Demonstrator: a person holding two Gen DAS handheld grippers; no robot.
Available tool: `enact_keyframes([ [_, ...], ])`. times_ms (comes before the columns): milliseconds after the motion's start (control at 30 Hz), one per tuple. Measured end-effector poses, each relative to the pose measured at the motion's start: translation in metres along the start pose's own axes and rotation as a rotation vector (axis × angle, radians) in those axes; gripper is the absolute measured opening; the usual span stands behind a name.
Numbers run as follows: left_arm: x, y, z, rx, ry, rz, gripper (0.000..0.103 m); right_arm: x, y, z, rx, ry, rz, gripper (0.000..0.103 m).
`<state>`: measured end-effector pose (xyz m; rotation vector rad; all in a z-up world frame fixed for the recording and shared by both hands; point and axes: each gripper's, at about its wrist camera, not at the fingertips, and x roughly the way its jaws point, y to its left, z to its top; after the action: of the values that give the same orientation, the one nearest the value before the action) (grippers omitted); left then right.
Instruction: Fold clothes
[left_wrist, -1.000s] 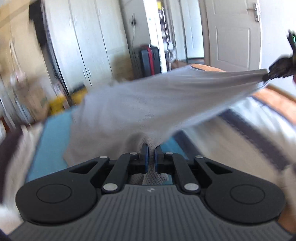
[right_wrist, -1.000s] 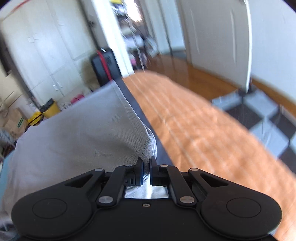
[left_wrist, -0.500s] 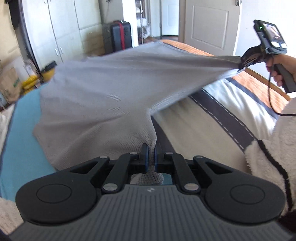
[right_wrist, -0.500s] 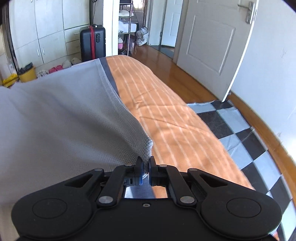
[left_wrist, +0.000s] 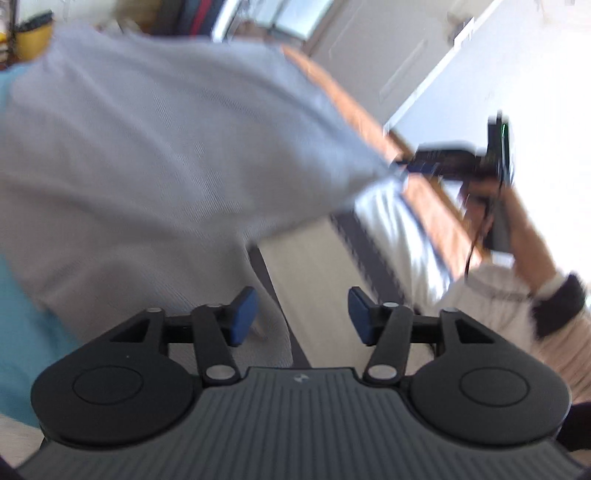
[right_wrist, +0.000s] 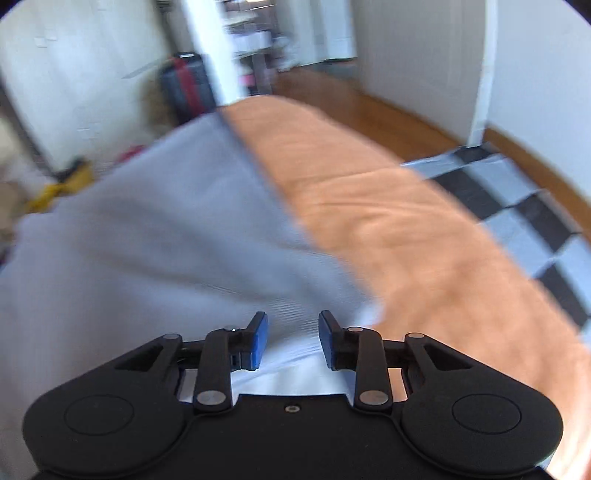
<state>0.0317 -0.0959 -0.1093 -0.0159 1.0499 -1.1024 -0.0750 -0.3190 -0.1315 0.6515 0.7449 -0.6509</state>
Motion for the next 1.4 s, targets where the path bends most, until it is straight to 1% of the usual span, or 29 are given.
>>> enact_keyframes([
  [67, -0.024, 0.011, 0.010, -0.040, -0.084, -0.003, 0.055, 0.005, 0.032, -0.011, -0.013, 0.054, 0.173, 0.047],
  [100, -0.035, 0.019, 0.016, -0.066, -0.124, -0.002, 0.061, 0.011, 0.051, -0.019, -0.030, 0.109, 0.249, 0.048],
  [133, -0.042, 0.030, 0.023, -0.101, -0.143, 0.041, 0.063, 0.017, 0.069, -0.028, -0.050, 0.169, 0.322, 0.048],
  [233, -0.042, 0.069, 0.048, -0.154, -0.163, 0.229, 0.069, 0.032, 0.115, -0.064, -0.134, 0.320, 0.453, 0.049],
  [267, -0.033, 0.086, 0.050, -0.191, -0.129, 0.281, 0.072, 0.037, 0.125, -0.077, -0.156, 0.363, 0.472, 0.050],
  [300, -0.024, 0.103, 0.052, -0.228, -0.094, 0.333, 0.072, 0.042, 0.132, -0.088, -0.158, 0.399, 0.486, 0.051],
  [433, 0.012, 0.171, 0.061, -0.374, 0.044, 0.540, 0.072, 0.059, 0.142, -0.123, -0.096, 0.552, 0.515, 0.051],
  [467, 0.016, 0.183, 0.056, -0.412, 0.037, 0.519, 0.072, 0.060, 0.146, -0.130, -0.110, 0.566, 0.522, 0.051],
  [533, 0.018, 0.205, 0.046, -0.523, 0.001, 0.495, 0.072, 0.059, 0.154, -0.141, -0.139, 0.582, 0.530, 0.055],
  [567, 0.019, 0.216, 0.042, -0.585, -0.018, 0.475, 0.072, 0.059, 0.157, -0.145, -0.144, 0.582, 0.526, 0.059],
  [600, 0.020, 0.226, 0.040, -0.627, -0.039, 0.442, 0.072, 0.060, 0.161, -0.148, -0.146, 0.583, 0.520, 0.060],
  [633, 0.021, 0.234, 0.040, -0.642, -0.069, 0.417, 0.072, 0.062, 0.165, -0.151, -0.153, 0.585, 0.517, 0.061],
  [667, 0.022, 0.237, 0.040, -0.636, -0.103, 0.413, 0.072, 0.063, 0.171, -0.153, -0.167, 0.589, 0.521, 0.062],
  [700, 0.023, 0.240, 0.041, -0.629, -0.136, 0.410, 0.072, 0.064, 0.178, -0.155, -0.190, 0.590, 0.530, 0.068],
  [767, 0.030, 0.235, 0.046, -0.600, -0.144, 0.446, 0.072, 0.065, 0.191, -0.159, -0.241, 0.588, 0.550, 0.078],
  [800, 0.033, 0.232, 0.049, -0.585, -0.148, 0.464, 0.073, 0.066, 0.198, -0.161, -0.265, 0.589, 0.566, 0.079],
  [833, 0.037, 0.230, 0.052, -0.569, -0.151, 0.483, 0.072, 0.067, 0.205, -0.164, -0.289, 0.589, 0.582, 0.077],
  [867, 0.040, 0.223, 0.054, -0.493, -0.144, 0.516, 0.053, 0.068, 0.212, -0.166, -0.313, 0.590, 0.599, 0.049],
  [900, 0.043, 0.216, 0.056, -0.418, -0.136, 0.549, 0.002, 0.069, 0.219, -0.168, -0.337, 0.591, 0.615, 0.006],
  [967, 0.032, 0.201, 0.056, -0.367, -0.189, 0.614, 0.004, 0.062, 0.218, -0.166, -0.298, 0.580, 0.647, 0.008],
  [1000, 0.026, 0.193, 0.055, -0.341, -0.217, 0.646, 0.004, 0.055, 0.213, -0.162, -0.253, 0.570, 0.687, 0.008],
  [1067, -0.009, 0.164, 0.051, -0.277, -0.345, 0.703, 0.004, 0.046, 0.194, -0.150, -0.106, 0.593, 0.790, 0.008],
  [1100, -0.027, 0.150, 0.049, -0.245, -0.408, 0.731, 0.004, 0.044, 0.186, -0.147, -0.054, 0.615, 0.826, 0.008],
  [1133, -0.035, 0.141, 0.046, -0.225, -0.427, 0.751, 0.004, 0.042, 0.178, -0.144, -0.004, 0.637, 0.858, 0.008],
  [1200, -0.024, 0.147, 0.040, -0.255, -0.324, 0.744, 0.004, 0.043, 0.182, -0.150, -0.075, 0.681, 0.780, 0.008],
  [1233, -0.019, 0.151, 0.037, -0.270, -0.272, 0.739, 0.004, 0.045, 0.188, -0.156, -0.137, 0.681, 0.707, 0.008],
  [1267, -0.010, 0.165, 0.035, -0.318, -0.200, 0.730, 0.004, 0.050, 0.194, -0.164, -0.190, 0.693, 0.651, 0.008],
  [1333, 0.007, 0.194, 0.031, -0.412, -0.057, 0.710, 0.005, 0.057, 0.206, -0.180, -0.243, 0.735, 0.593, 0.008],
  [1400, -0.001, 0.201, 0.030, -0.479, -0.082, 0.684, 0.006, 0.051, 0.219, -0.188, -0.313, 0.731, 0.576, 0.012],
])
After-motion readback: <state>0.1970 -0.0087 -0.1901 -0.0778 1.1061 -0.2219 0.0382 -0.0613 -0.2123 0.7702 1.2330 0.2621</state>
